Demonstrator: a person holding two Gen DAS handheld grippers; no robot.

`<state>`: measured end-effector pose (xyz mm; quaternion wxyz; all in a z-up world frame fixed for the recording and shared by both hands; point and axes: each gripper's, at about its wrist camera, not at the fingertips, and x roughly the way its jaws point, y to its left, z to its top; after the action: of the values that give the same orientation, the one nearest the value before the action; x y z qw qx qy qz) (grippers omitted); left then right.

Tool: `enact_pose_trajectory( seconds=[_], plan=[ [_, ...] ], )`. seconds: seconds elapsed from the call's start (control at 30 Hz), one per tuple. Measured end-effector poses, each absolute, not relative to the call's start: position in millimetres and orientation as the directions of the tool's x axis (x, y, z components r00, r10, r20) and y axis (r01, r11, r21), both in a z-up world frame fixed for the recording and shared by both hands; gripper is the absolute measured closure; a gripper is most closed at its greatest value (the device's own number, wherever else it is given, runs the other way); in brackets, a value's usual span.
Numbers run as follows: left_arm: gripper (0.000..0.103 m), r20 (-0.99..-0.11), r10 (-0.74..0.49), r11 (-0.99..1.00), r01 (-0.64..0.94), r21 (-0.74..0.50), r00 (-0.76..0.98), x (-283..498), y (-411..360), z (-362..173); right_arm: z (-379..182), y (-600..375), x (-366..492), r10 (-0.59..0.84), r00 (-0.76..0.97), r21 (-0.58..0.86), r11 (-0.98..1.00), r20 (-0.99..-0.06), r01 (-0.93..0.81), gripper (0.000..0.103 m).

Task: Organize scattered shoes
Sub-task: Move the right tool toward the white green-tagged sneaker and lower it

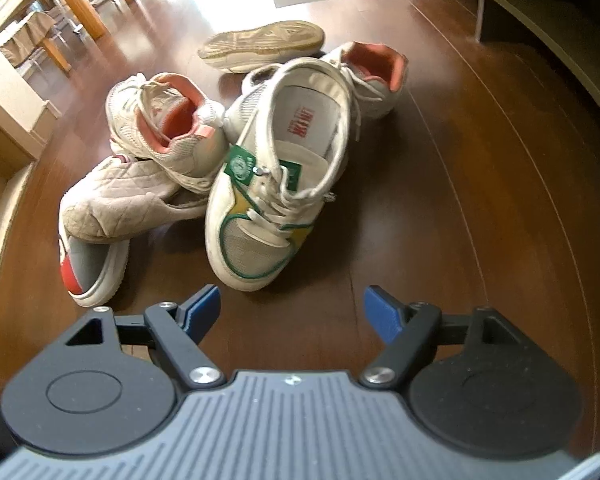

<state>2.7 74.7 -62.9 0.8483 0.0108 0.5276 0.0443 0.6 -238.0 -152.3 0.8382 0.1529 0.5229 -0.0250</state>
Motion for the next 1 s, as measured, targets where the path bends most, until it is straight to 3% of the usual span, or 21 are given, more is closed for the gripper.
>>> enact_pose_trajectory(
  seconds=[0.23, 1.0],
  plan=[
    [0.003, -0.887, 0.054, 0.998, -0.041, 0.040, 0.458, 4.8, 62.8, -56.0, -152.6, -241.9, 0.9, 0.104, 0.455, 0.221, 0.952, -0.885, 0.213, 0.026],
    [0.003, -0.897, 0.061, 0.988, 0.102, 0.116, 0.437, 40.8, -8.2, -92.3, -186.6, -281.9, 12.6, 0.099, 0.464, 0.246, 0.931, -0.880, 0.270, 0.026]
  ],
)
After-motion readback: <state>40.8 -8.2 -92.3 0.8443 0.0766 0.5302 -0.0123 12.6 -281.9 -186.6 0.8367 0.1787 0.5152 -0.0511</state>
